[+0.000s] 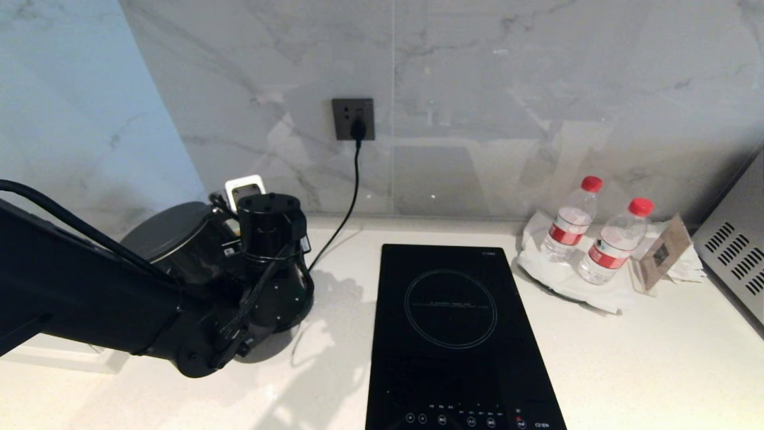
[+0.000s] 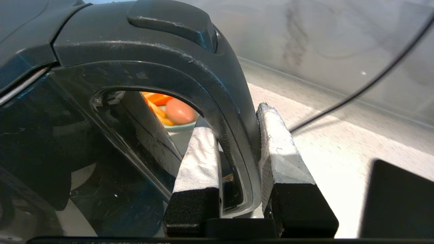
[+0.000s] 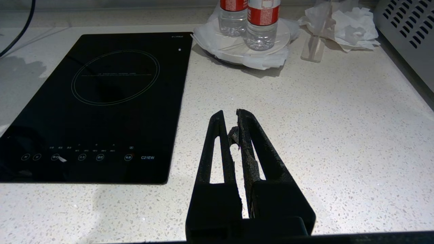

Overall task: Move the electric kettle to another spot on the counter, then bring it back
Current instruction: Pick up the kettle

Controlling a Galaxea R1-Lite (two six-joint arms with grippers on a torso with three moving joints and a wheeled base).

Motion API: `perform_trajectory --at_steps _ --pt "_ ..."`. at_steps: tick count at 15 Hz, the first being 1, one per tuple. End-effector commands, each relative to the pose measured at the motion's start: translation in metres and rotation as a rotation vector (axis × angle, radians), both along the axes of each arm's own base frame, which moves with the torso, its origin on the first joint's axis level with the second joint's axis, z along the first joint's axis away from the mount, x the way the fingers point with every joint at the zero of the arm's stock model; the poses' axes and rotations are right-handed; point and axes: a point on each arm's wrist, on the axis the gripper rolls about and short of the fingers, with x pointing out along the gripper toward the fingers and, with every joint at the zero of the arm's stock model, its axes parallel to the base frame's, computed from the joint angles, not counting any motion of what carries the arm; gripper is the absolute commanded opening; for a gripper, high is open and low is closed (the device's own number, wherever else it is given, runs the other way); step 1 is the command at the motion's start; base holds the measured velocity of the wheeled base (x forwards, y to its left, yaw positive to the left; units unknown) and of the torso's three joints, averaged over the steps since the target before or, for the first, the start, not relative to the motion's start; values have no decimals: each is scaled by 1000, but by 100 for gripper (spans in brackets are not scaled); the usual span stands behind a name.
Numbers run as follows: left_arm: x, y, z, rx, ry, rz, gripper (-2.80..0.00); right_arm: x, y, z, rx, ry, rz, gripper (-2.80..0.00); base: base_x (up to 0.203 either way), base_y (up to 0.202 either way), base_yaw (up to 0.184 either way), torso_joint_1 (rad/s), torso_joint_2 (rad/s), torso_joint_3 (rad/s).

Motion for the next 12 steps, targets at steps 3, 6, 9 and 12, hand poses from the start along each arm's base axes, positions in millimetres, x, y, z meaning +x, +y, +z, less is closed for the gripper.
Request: perform_trajectory --at_steps 3,6,9,12 --pt "-3 -2 -1 0 3 -20 -280 0 0 0 0 -1 0 -280 0 0 0 0 0 0" --pt "-1 -2 -4 8 12 -22 -280 0 0 0 0 -1 0 -280 0 0 0 0 0 0" --pt "0 -3 -4 7 11 -21 -280 0 0 0 0 -1 0 -280 0 0 0 1 7 141" --pt "-1 -2 -5 10 14 -21 -280 0 0 0 0 -1 0 -280 0 0 0 0 6 194"
